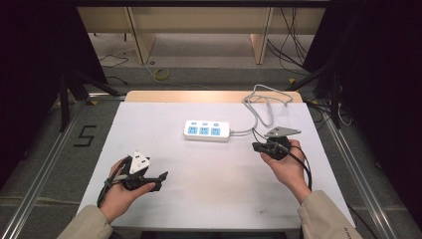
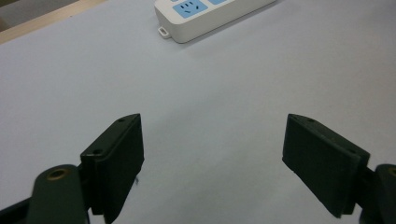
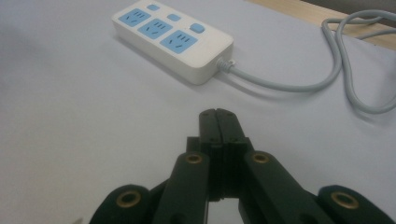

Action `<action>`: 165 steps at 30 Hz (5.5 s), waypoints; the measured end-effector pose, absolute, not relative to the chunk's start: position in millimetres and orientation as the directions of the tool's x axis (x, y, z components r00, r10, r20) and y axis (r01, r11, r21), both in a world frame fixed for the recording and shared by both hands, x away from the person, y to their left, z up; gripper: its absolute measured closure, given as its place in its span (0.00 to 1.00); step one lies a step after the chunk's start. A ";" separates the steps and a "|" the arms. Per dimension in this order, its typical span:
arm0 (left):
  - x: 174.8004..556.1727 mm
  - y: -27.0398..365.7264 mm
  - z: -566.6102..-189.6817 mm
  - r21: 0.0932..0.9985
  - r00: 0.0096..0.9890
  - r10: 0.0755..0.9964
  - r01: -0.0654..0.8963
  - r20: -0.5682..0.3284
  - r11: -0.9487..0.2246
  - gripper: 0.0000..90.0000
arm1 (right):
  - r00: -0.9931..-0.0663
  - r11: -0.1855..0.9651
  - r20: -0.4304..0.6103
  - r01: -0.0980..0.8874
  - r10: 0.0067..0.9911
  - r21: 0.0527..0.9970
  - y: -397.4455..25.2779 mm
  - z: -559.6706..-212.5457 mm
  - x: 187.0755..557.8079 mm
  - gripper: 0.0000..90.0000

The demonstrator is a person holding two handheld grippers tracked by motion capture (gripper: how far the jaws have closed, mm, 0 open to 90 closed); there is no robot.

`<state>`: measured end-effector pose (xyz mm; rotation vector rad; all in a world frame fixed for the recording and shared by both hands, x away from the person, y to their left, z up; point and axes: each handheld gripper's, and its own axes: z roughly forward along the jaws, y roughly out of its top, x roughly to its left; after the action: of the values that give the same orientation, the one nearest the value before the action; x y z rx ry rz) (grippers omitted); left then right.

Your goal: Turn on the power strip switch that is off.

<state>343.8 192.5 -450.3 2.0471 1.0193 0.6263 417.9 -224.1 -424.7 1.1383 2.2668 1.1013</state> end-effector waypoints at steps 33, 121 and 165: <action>344.1 192.4 -450.4 0.798 0.562 0.823 0.457 0.085 -0.394 0.22 | -0.593 0.374 0.010 0.519 0.805 0.768 -210.4 -425.8 439.3 1.00; 343.1 189.6 -451.2 0.793 0.576 0.811 0.444 0.103 -0.417 0.22 | -0.594 0.425 -0.014 0.560 0.805 0.711 -155.9 -435.4 509.4 1.00; 343.0 189.0 -451.2 0.790 0.584 0.805 0.442 0.106 -0.425 0.22 | -0.594 0.423 -0.005 0.568 0.805 0.706 -139.6 -435.2 527.5 1.00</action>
<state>343.0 189.0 -451.2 2.0709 0.9884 0.6233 527.5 -139.6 -435.2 1.1783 2.3402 0.9635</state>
